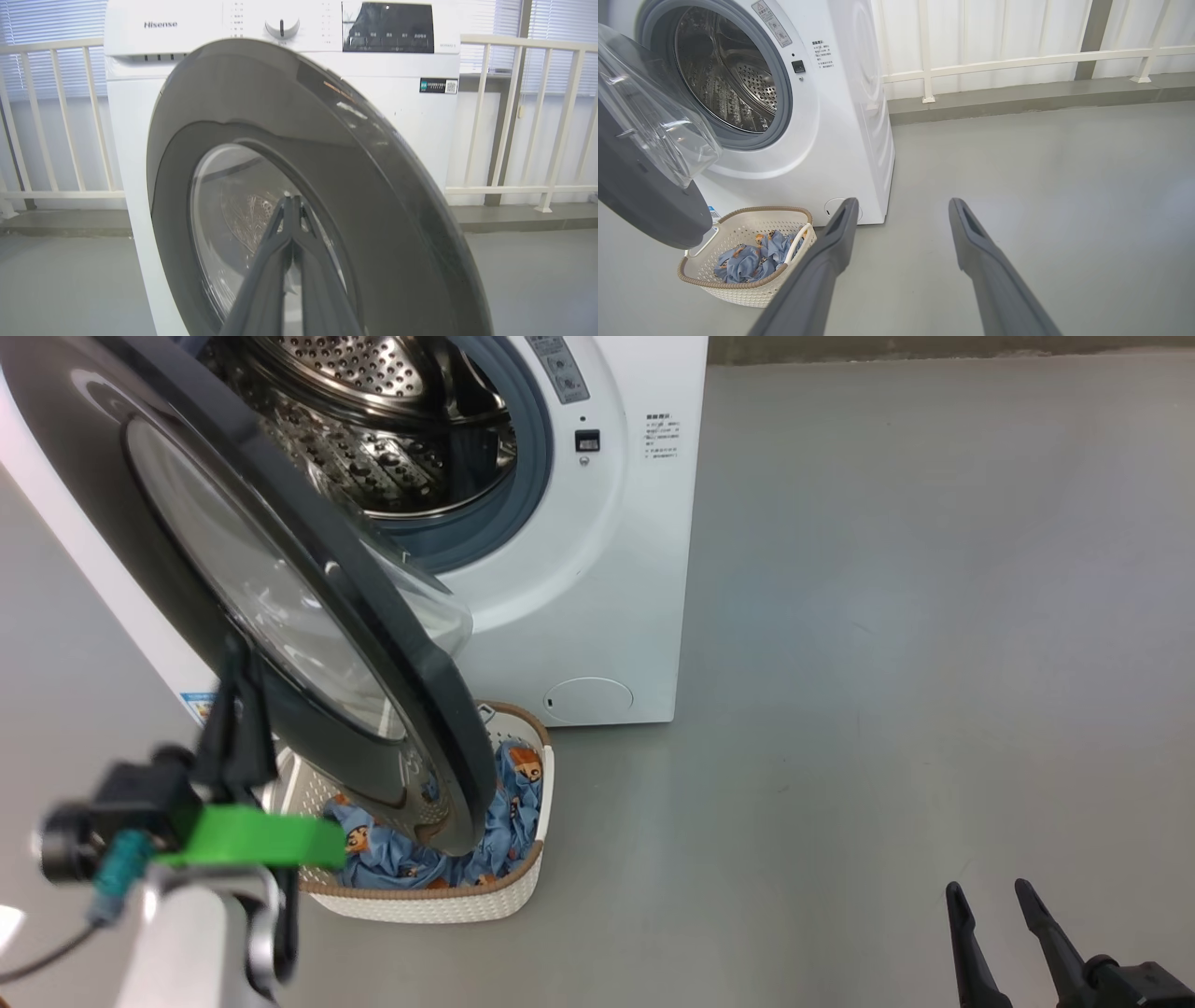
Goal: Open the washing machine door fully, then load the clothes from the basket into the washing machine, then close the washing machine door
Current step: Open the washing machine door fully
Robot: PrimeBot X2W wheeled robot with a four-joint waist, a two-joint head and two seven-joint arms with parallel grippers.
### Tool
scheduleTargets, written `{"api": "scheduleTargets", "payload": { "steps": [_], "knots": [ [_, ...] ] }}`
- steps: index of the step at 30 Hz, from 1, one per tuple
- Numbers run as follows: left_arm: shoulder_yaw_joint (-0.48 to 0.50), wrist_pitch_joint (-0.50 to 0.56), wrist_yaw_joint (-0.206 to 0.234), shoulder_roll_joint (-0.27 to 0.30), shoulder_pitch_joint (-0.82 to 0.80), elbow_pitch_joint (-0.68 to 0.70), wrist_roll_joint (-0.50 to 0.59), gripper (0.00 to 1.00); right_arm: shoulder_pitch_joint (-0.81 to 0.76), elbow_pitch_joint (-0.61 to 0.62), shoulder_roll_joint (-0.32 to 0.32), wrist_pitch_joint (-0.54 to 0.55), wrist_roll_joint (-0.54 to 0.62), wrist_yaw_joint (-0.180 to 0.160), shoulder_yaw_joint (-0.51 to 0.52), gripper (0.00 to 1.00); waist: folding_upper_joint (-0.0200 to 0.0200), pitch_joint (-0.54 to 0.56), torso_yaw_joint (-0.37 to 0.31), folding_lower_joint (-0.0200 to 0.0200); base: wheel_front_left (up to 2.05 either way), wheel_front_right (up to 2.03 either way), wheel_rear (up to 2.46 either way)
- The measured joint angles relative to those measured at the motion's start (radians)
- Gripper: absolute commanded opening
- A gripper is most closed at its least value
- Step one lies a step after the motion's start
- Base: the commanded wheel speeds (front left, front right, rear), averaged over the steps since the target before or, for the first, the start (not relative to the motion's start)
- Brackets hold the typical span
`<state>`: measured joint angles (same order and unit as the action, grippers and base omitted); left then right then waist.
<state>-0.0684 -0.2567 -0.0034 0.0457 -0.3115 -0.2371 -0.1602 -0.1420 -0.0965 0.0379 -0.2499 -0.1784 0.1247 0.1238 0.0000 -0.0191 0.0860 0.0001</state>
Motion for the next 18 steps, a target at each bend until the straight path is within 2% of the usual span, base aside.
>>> {"api": "scheduleTargets", "payload": {
  "steps": [5,9,14,18],
  "knots": [
    [0.029,0.000,0.013,0.009,-0.102,0.142,0.020,0.00,0.001,0.000,0.000,0.000,0.000,0.000,-0.001,1.00,0.0000,-0.006,0.000,0.0000,0.00,0.00,0.00],
    [0.006,-0.001,0.018,0.009,-0.172,0.256,0.050,0.00,0.005,0.000,0.000,0.000,0.000,0.000,0.001,1.00,0.0000,-0.006,-0.004,0.0000,0.00,0.00,0.00],
    [-0.103,0.001,-0.010,0.000,-0.214,0.327,0.055,0.00,0.006,-0.001,0.000,0.000,0.000,0.000,0.005,1.00,0.0000,-0.005,-0.011,0.0000,0.00,0.00,0.00],
    [-0.248,0.073,-0.044,-0.013,-0.211,0.331,-0.001,0.00,0.006,-0.001,0.000,0.000,0.000,0.000,0.004,1.00,0.0000,-0.005,-0.017,0.0000,0.00,0.00,0.00]
  ]
}}
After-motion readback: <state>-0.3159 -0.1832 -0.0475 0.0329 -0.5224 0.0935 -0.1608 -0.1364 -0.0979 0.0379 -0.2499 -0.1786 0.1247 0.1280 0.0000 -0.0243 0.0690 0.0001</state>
